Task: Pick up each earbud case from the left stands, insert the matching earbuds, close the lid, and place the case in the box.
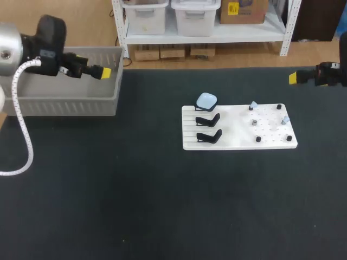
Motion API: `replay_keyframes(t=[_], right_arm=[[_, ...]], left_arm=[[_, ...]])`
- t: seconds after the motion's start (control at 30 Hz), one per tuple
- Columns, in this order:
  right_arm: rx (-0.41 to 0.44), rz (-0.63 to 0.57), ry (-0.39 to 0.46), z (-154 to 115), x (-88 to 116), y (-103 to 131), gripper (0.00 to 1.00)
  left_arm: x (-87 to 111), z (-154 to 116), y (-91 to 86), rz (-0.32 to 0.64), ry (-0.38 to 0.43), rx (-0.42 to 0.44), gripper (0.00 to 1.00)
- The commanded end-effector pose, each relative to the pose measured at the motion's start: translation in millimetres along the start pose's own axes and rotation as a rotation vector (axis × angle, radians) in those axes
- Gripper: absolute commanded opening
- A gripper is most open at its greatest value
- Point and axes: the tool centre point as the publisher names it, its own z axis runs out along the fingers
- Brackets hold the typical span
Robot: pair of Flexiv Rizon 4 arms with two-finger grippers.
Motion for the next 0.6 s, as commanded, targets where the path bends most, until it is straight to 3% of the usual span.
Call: replay_keyframes(t=[0.03, 0.2, 0.6], right_arm=[[0.002, 0.0, 0.001, -1, 0, 0, 1.0], [0.002, 0.0, 0.001, -1, 0, 0, 1.0], [0.002, 0.0, 0.001, -1, 0, 0, 1.0]], left_arm=[[-4.5, 19, -1.8, 0.223, -0.017, 0.289, 1.0], [-7.3, 35, -15.9, 0.331, 0.022, 0.377, 1.0], [-4.2, 62, -31.3, 0.457, 0.066, 0.455, 1.0]])
